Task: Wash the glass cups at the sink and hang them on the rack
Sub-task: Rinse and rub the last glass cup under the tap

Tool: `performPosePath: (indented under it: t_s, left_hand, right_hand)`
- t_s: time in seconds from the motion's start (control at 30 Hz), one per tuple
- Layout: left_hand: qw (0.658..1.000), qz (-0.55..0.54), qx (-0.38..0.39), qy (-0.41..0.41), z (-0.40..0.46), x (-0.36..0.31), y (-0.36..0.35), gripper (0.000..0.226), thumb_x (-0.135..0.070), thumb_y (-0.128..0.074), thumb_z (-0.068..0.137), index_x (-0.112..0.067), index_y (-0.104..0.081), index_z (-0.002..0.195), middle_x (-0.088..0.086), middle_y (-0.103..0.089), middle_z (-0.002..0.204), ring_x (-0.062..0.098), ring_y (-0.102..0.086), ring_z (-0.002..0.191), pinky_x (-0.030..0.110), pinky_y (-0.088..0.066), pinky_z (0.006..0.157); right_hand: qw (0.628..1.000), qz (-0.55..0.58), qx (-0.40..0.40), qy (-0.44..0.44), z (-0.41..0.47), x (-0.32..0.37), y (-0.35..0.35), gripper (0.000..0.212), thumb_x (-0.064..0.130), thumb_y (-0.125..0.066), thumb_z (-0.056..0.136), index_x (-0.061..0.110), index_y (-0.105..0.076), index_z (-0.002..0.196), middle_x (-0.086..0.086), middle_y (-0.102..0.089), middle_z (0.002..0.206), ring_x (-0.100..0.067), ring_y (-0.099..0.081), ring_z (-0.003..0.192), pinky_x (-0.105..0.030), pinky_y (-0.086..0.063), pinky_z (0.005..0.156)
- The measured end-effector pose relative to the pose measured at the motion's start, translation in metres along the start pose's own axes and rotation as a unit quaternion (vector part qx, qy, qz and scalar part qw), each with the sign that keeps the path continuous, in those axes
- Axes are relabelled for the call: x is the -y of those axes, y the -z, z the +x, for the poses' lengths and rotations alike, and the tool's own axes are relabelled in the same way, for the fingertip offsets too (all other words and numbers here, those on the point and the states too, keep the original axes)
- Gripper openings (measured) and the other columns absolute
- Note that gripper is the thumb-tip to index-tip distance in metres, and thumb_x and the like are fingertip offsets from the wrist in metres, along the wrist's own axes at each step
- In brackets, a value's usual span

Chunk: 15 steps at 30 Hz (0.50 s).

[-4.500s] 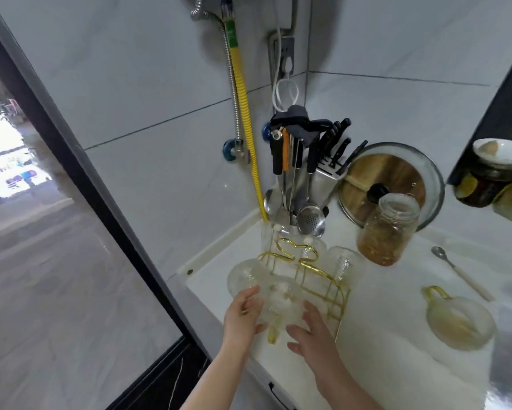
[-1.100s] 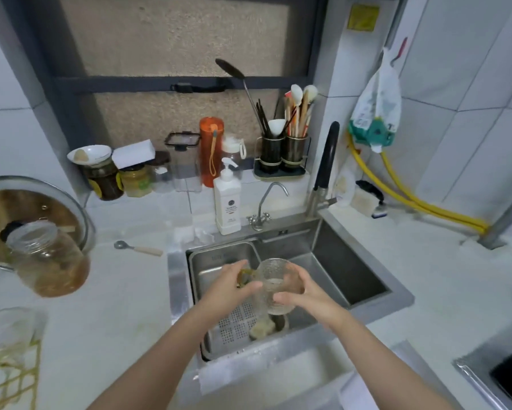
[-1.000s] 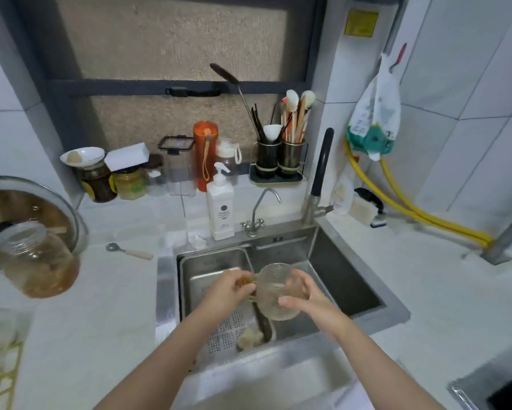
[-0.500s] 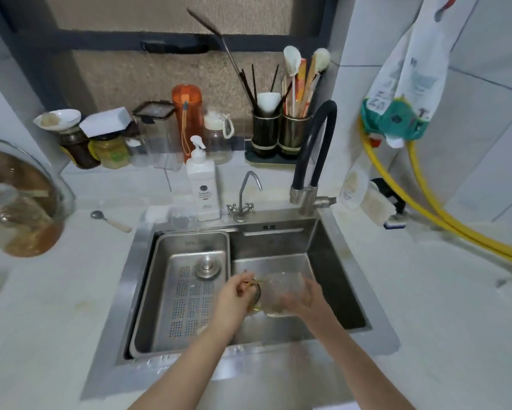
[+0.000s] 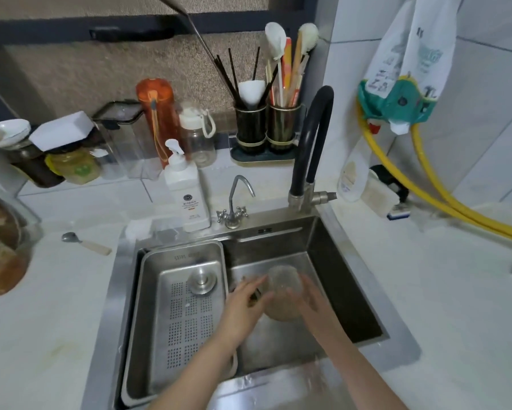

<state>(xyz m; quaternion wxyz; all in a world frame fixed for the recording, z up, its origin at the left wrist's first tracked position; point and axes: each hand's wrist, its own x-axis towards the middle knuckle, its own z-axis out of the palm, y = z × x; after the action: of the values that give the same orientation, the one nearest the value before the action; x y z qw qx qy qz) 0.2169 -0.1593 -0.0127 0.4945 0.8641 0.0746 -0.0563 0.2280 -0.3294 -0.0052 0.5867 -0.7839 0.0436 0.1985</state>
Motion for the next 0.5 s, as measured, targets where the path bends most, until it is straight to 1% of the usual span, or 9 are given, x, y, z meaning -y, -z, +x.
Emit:
performPosePath:
  t_s: [0.07, 0.13, 0.2, 0.23, 0.3, 0.33, 0.4, 0.43, 0.5]
  left_hand:
    - [1.000, 0.006, 0.005, -0.007, 0.006, 0.000, 0.001, 0.041, -0.038, -0.061, 0.089, -0.022, -0.061, 0.126, -0.006, -0.060, 0.127, 0.011, -0.052, 0.121, 0.038, -0.039, 0.108]
    - [1.000, 0.000, 0.018, 0.003, 0.011, -0.004, 0.001, 0.038, -0.037, -0.056, 0.092, -0.021, -0.061, 0.126, -0.010, -0.060, 0.123, 0.008, -0.051, 0.120, 0.031, -0.037, 0.109]
    - [1.000, 0.002, 0.023, 0.006, 0.012, -0.007, 0.002, 0.035, -0.043, -0.052, 0.093, -0.025, -0.064, 0.122, -0.015, -0.060, 0.114, 0.005, -0.053, 0.114, 0.025, -0.038, 0.105]
    - [1.000, 0.002, 0.022, 0.006, 0.012, -0.009, 0.001, 0.038, -0.052, -0.049, 0.092, -0.030, -0.066, 0.117, -0.016, -0.063, 0.112, 0.006, -0.055, 0.114, 0.027, -0.040, 0.104]
    - [1.000, -0.004, 0.011, 0.024, 0.021, 0.003, -0.006, 0.060, -0.076, -0.037, 0.081, -0.035, -0.067, 0.114, -0.012, -0.067, 0.114, 0.012, -0.055, 0.119, 0.036, -0.042, 0.105]
    - [0.999, -0.006, 0.015, 0.045, 0.029, 0.018, -0.012, 0.068, -0.083, -0.033, 0.076, -0.037, -0.066, 0.114, -0.008, -0.068, 0.115, 0.016, -0.055, 0.120, 0.041, -0.043, 0.104]
    - [0.997, -0.018, 0.012, 0.068, 0.037, 0.022, -0.013, 0.076, -0.089, -0.034, 0.070, -0.036, -0.067, 0.113, -0.004, -0.069, 0.114, 0.019, -0.057, 0.118, 0.045, -0.045, 0.101]
    - [0.996, -0.030, 0.014, 0.080, 0.034, 0.009, -0.009, 0.074, -0.088, -0.038, 0.069, -0.036, -0.067, 0.114, -0.003, -0.069, 0.114, 0.018, -0.059, 0.115, 0.045, -0.047, 0.100]
    - [0.994, -0.054, 0.023, 0.092, 0.034, -0.004, -0.004, 0.053, -0.071, -0.056, 0.076, -0.036, -0.067, 0.114, -0.004, -0.069, 0.115, 0.015, -0.062, 0.109, 0.041, -0.050, 0.097]
  right_hand:
    - [1.000, -0.013, -0.021, -0.007, 0.004, -0.002, -0.003, 0.046, 0.050, -0.053, 0.090, 0.040, -0.038, 0.132, 0.019, -0.053, 0.125, 0.002, -0.054, 0.111, -0.017, -0.044, 0.089]
    - [0.998, -0.052, -0.046, -0.014, 0.009, -0.003, -0.003, 0.053, 0.058, -0.046, 0.088, 0.036, -0.041, 0.136, 0.008, -0.056, 0.132, -0.015, -0.055, 0.118, -0.032, -0.044, 0.100]
    - [0.994, -0.086, -0.060, -0.032, 0.012, -0.001, -0.002, 0.056, 0.058, -0.042, 0.090, 0.033, -0.039, 0.140, 0.002, -0.055, 0.135, -0.023, -0.053, 0.123, -0.036, -0.041, 0.104]
    - [0.993, -0.089, -0.061, -0.042, 0.014, 0.000, -0.001, 0.057, 0.059, -0.041, 0.089, 0.034, -0.039, 0.140, 0.001, -0.055, 0.136, -0.024, -0.053, 0.123, -0.036, -0.040, 0.104]
    - [0.991, -0.101, -0.061, -0.058, 0.019, 0.000, 0.001, 0.058, 0.063, -0.040, 0.088, 0.034, -0.043, 0.138, -0.001, -0.057, 0.133, -0.025, -0.056, 0.119, -0.036, -0.043, 0.103]
    - [0.990, -0.113, -0.060, -0.059, 0.022, 0.000, 0.002, 0.058, 0.064, -0.040, 0.087, 0.034, -0.045, 0.137, -0.003, -0.059, 0.130, -0.025, -0.058, 0.115, -0.039, -0.046, 0.101]
    - [0.990, -0.121, -0.054, -0.056, 0.028, 0.002, 0.007, 0.060, 0.066, -0.040, 0.085, 0.032, -0.048, 0.134, -0.005, -0.062, 0.124, -0.025, -0.063, 0.106, -0.043, -0.051, 0.094]
    - [0.991, -0.113, -0.047, -0.055, 0.030, 0.003, 0.009, 0.062, 0.069, -0.039, 0.082, 0.033, -0.049, 0.132, -0.004, -0.063, 0.121, -0.024, -0.064, 0.103, -0.042, -0.053, 0.091]
    - [0.994, -0.082, -0.032, -0.059, 0.034, 0.009, 0.015, 0.062, 0.072, -0.038, 0.079, 0.035, -0.052, 0.127, -0.002, -0.062, 0.117, -0.023, -0.063, 0.101, -0.037, -0.057, 0.082]
